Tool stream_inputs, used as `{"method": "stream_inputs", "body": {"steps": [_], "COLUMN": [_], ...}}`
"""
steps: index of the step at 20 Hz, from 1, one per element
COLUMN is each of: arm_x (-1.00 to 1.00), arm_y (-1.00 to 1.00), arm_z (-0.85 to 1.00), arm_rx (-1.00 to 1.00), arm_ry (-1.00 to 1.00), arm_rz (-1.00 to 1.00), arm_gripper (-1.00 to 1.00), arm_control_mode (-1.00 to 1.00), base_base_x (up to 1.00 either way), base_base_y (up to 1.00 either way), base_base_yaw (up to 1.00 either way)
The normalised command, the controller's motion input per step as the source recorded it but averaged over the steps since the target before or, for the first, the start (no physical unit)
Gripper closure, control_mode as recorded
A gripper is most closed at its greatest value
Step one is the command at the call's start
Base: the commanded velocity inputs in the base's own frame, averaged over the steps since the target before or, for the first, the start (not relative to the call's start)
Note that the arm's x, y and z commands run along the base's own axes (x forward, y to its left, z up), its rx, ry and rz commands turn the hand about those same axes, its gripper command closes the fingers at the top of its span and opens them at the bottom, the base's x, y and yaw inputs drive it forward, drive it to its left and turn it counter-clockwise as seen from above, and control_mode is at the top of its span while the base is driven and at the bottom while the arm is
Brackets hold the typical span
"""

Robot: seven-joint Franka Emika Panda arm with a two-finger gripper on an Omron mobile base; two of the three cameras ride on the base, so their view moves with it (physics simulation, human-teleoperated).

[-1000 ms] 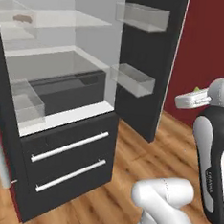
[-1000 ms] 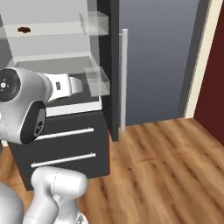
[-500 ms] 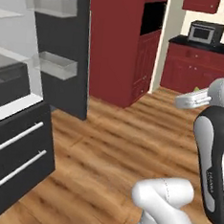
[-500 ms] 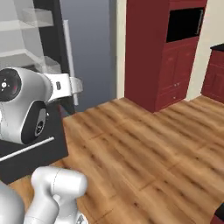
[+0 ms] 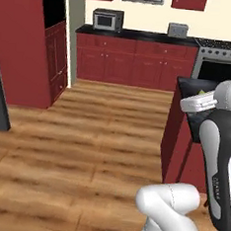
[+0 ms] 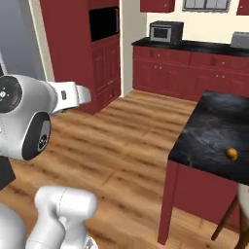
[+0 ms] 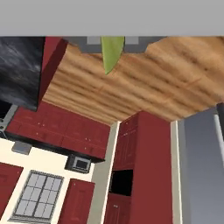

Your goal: Open the fridge, remove the mango, lemon wedge, and chicken drumstick, and place them on any counter.

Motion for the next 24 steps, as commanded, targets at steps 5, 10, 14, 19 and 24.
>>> {"method": "stream_inputs", "body": {"steps": [5, 10, 14, 19, 24], "arm_x": [0.0, 0.0, 0.0, 0.0, 0.0], "arm_y": [0.0, 0.0, 0.0, 0.0, 0.0], "arm_z": [0.0, 0.0, 0.0, 0.0, 0.0], "arm_rx": [0.0, 0.0, 0.0, 0.0, 0.0], "arm_ry": [0.0, 0.0, 0.0, 0.0, 0.0], "arm_rz": [0.0, 0.0, 0.0, 0.0, 0.0], "arm_gripper": [1.0, 1.0, 1.0, 1.0, 1.0], "arm_control_mode": [1.0, 1.0, 1.0, 1.0, 1.0], "base_base_x": [-0.03, 0.58, 0.86, 0.75, 0.11], "base_base_y": [-0.38, -0.33, -0.28, -0.33, -0.21], "base_base_yaw": [-0.55, -0.29, -0.25, -0.26, -0.27]}}
